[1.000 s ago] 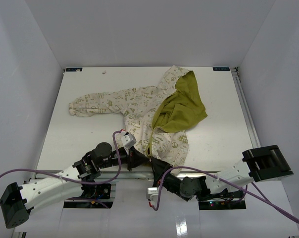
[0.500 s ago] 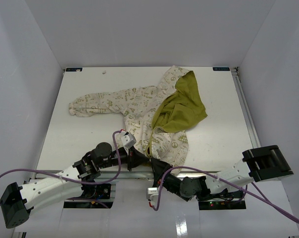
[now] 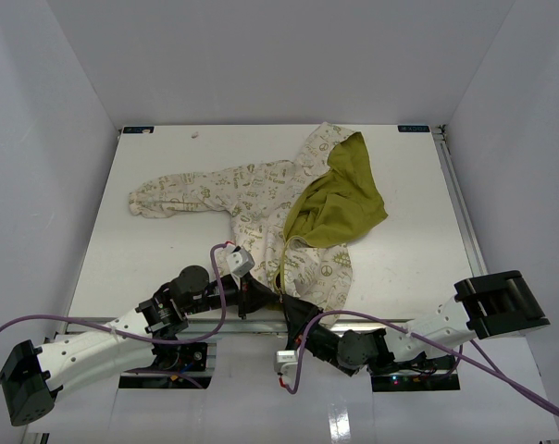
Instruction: Zip up the jacket
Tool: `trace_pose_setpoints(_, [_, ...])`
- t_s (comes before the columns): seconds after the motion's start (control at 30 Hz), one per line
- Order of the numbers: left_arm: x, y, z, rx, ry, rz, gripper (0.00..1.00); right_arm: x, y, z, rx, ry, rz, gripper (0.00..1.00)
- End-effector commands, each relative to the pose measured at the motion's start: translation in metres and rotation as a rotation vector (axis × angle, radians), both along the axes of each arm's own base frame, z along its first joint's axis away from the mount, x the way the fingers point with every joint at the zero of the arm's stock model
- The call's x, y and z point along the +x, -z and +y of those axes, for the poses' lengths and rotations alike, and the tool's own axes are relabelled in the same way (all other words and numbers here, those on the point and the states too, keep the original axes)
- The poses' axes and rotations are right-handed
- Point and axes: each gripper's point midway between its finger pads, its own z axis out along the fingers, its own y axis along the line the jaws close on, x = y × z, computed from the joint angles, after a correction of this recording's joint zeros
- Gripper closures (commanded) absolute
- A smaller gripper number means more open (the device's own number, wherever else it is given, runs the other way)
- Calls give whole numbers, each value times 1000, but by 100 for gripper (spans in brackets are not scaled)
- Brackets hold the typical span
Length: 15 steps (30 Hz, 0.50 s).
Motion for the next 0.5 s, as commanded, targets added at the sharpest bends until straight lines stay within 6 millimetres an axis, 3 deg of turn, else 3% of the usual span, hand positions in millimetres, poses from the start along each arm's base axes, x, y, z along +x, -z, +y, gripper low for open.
trace_pose_setpoints(0.0, [-4, 7, 1, 27, 20, 8, 100, -6, -39, 4, 179, -28, 51, 77])
trace_pose_setpoints(0.23, [-4, 7, 1, 26, 20, 8, 100, -7, -40, 4, 183, -36, 58, 80])
trace_pose_setpoints(0.47, [-4, 7, 1, 27, 20, 9, 100, -8, -39, 5, 182, -38, 60, 75])
